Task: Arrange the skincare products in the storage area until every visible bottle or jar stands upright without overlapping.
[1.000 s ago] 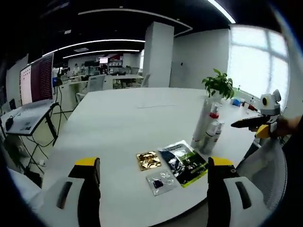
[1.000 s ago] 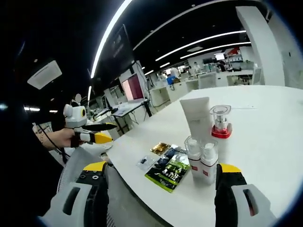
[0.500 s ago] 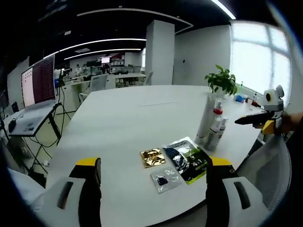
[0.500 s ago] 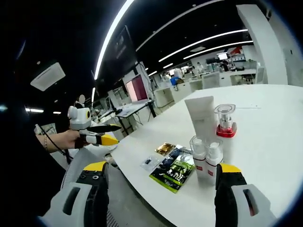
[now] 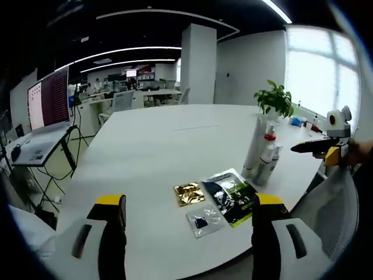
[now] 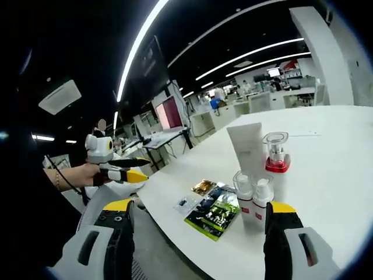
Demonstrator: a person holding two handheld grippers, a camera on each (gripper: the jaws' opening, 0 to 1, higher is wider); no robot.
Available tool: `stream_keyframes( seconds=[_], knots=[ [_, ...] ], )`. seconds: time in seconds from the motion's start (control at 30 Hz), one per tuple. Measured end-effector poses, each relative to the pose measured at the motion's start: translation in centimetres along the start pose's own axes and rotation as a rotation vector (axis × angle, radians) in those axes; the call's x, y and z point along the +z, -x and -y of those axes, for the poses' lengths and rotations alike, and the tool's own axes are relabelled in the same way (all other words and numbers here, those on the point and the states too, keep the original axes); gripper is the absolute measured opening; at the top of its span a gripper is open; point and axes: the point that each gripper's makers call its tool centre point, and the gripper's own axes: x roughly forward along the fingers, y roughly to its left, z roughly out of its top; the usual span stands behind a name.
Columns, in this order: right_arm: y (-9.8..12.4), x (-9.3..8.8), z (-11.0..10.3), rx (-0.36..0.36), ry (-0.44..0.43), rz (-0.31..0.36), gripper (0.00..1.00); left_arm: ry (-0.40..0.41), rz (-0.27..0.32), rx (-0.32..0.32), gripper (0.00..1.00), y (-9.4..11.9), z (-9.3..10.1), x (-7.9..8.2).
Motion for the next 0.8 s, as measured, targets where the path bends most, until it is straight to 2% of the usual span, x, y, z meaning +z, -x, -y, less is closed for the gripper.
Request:
stream_keyframes(
  seconds=[0.6, 0.8],
  knots=[
    [0.15, 0.16, 0.54, -0.021, -0.012, 0.008, 0.98, -0.011, -0.026, -0.014, 0.81, -0.29, 0.25, -0.4],
    [0.02, -0.03, 0.35, -0.013, -0.01, -0.003, 0.98, -0.004, -0.017, -0.004, 0.81, -0.13, 0.35, -0.24]
  ],
)
